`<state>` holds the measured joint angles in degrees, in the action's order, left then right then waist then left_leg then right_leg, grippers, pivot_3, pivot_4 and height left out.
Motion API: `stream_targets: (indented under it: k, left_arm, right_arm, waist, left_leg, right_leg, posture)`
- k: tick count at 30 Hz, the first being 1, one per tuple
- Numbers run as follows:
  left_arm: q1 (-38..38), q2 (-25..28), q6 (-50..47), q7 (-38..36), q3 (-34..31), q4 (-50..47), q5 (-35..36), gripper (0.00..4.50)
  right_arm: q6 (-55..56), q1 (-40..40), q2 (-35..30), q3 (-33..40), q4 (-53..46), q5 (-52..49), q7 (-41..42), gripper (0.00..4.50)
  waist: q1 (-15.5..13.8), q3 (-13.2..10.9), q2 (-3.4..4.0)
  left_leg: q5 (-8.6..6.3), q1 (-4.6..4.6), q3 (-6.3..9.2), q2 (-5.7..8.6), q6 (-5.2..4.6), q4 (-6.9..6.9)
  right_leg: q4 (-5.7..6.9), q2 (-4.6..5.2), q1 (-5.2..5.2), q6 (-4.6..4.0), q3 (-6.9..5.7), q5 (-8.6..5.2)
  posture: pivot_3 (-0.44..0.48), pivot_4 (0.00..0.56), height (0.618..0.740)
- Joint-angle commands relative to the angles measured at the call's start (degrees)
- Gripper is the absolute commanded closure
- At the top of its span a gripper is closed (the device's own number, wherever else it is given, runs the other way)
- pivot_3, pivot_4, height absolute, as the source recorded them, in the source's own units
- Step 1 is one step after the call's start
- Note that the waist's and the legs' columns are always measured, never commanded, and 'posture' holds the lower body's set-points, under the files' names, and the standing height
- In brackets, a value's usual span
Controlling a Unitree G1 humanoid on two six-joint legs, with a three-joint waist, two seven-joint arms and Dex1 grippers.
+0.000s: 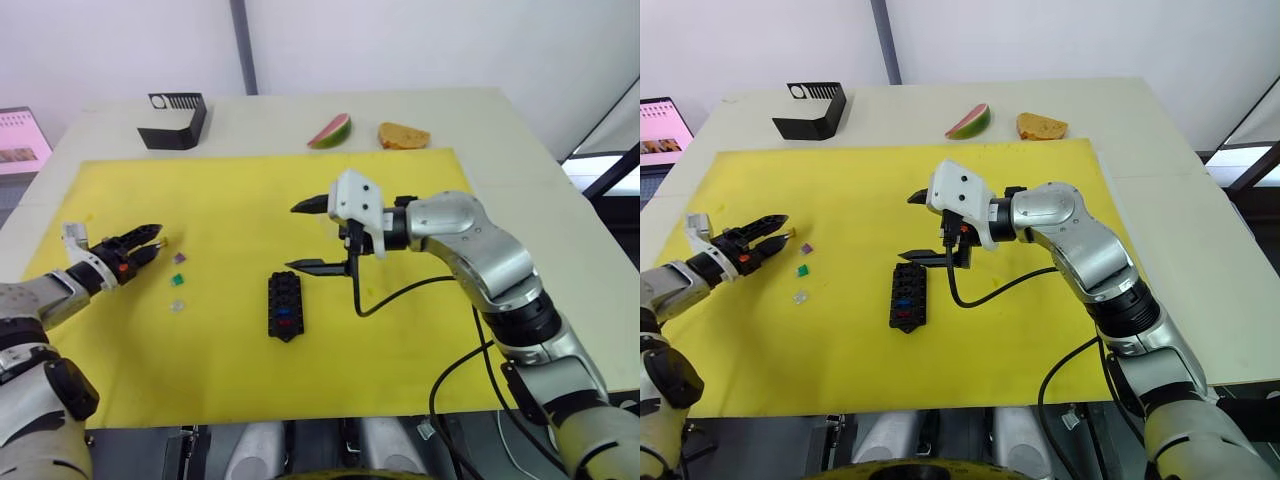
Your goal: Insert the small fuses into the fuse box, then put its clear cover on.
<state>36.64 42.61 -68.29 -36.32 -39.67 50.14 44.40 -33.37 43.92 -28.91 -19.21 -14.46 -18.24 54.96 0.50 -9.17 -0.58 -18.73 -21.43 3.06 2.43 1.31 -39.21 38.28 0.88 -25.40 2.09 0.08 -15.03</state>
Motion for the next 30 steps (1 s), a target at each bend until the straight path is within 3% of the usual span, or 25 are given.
stream_targets:
  k: [1, 3, 7, 14, 19, 24, 30]
  left_arm:
    - [-0.69, -1.08, 0.15, 1.63, 0.13, -2.2, -0.19, 1.93]
    - [-0.91, -1.6, 0.64, 2.72, -0.55, -3.14, 0.09, 2.55]
    - [-1.59, -2.02, -0.94, 4.35, -1.82, -5.68, 1.27, 4.45]
    - [-2.81, -1.45, -2.64, 6.0, -4.77, -9.45, 3.43, 4.45]
    - [0.12, -3.01, -8.46, 9.74, -9.75, -17.52, 10.34, 4.45]
    - [3.82, -6.79, -15.59, 13.31, -10.15, -28.94, 17.56, 4.45]
    - [9.51, -8.9, -18.03, 15.84, -9.99, -30.35, 22.57, 4.45]
  right_arm:
    - [0.99, 0.93, -0.06, 2.06, -1.38, -0.28, 0.26, 0.0]
    - [1.07, 0.88, -0.17, 2.15, -1.38, -0.29, 0.35, 0.0]
    - [1.29, 0.89, -0.34, 2.27, -1.19, -0.23, 0.5, 0.0]
    - [1.38, 0.51, -0.5, 2.64, -1.31, -0.4, 0.55, 0.0]
    - [-0.58, -1.12, 0.44, 5.33, -2.04, -2.31, -1.35, 0.0]
    - [-7.02, -3.05, 5.0, 12.04, -3.88, -8.97, -7.4, 0.0]
    - [-14.76, -3.5, 12.45, 19.19, -5.46, -17.23, -16.98, 0.0]
  waist:
    - [-0.02, 0.0, 0.0]
    - [0.01, 0.0, 0.0]
    - [0.15, 0.0, 0.0]
    - [0.3, 0.0, -0.01]
    - [0.09, -0.01, -0.06]
    - [0.06, 0.01, -0.11]
    - [0.67, 0.01, -0.11]
  left_leg:
    - [0.0, 0.0, 0.0, 0.0, 0.0, 0.0]
    - [0.0, 0.0, 0.0, 0.0, 0.01, 0.0]
    - [0.01, -0.01, 0.0, 0.0, 0.02, 0.0]
    - [0.01, -0.01, 0.0, 0.0, 0.02, 0.01]
    - [0.01, -0.05, 0.0, 0.0, 0.03, 0.01]
    - [0.07, -0.08, 0.02, 0.0, 0.12, -0.01]
    - [0.12, -0.03, 0.02, -0.01, 0.22, 0.03]
  right_leg:
    - [0.0, 0.0, 0.0, 0.0, 0.0, 0.0]
    - [0.0, 0.0, 0.0, 0.0, 0.0, 0.0]
    - [-0.02, 0.0, 0.0, 0.0, 0.0, 0.0]
    - [-0.01, -0.01, -0.02, 0.0, 0.0, 0.0]
    - [-0.05, 0.0, -0.02, 0.0, 0.0, 0.0]
    - [-0.07, 0.01, 0.01, 0.01, -0.01, 0.01]
    - [-0.03, -0.03, -0.03, 0.01, -0.01, 0.01]
  posture:
    - [0.0, 0.15, 0.74]
    - [0.0, 0.15, 0.74]
    - [0.0, 0.15, 0.74]
    - [0.0, 0.15, 0.74]
    - [0.0, 0.15, 0.74]
    - [0.0, 0.15, 0.74]
    - [0.0, 0.15, 0.74]
